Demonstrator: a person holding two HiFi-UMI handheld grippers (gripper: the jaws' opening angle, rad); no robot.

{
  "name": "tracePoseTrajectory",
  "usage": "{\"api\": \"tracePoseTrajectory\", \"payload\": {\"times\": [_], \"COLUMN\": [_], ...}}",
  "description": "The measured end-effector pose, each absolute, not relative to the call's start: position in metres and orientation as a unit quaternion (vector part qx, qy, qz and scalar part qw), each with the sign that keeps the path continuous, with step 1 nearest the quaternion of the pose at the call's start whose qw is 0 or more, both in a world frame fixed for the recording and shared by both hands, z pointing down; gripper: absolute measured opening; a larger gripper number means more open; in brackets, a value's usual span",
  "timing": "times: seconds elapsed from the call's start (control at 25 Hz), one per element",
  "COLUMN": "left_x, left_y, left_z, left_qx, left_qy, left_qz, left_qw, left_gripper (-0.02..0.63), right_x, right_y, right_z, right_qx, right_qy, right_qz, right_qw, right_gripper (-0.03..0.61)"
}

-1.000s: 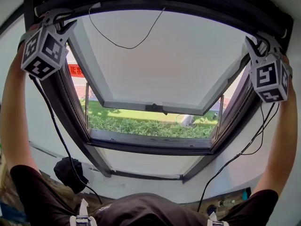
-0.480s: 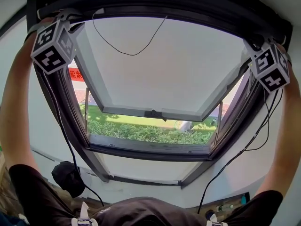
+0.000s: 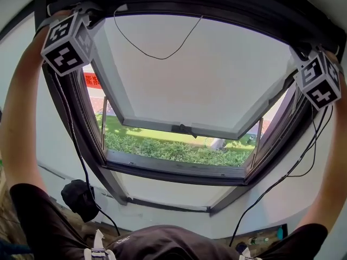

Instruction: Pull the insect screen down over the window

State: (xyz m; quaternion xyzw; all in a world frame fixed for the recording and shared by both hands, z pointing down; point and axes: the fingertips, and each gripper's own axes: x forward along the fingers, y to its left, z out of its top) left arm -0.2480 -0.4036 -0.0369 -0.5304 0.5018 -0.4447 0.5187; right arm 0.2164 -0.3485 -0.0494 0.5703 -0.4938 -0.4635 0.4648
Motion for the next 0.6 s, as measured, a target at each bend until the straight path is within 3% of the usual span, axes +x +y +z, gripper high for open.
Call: {"api": "tracePoseTrajectory", "payload": {"times": [0.6], "left_x": [-0.243], "left_y": [-0.398], "left_z": [-0.012], "left_qx": [-0.556], "left_qy": [0.475], "left_qz": [-0.473], "left_qw": [0.492], "left_gripper": [0.029], "right_x": [0.217], "right_y": [-0.347], "right_z": [-0.019], "right_qx": [0.558], "right_qy": [-0.521], "right_qz": [-0.407], "right_qw": [0.502], "right_gripper": [0.032]}}
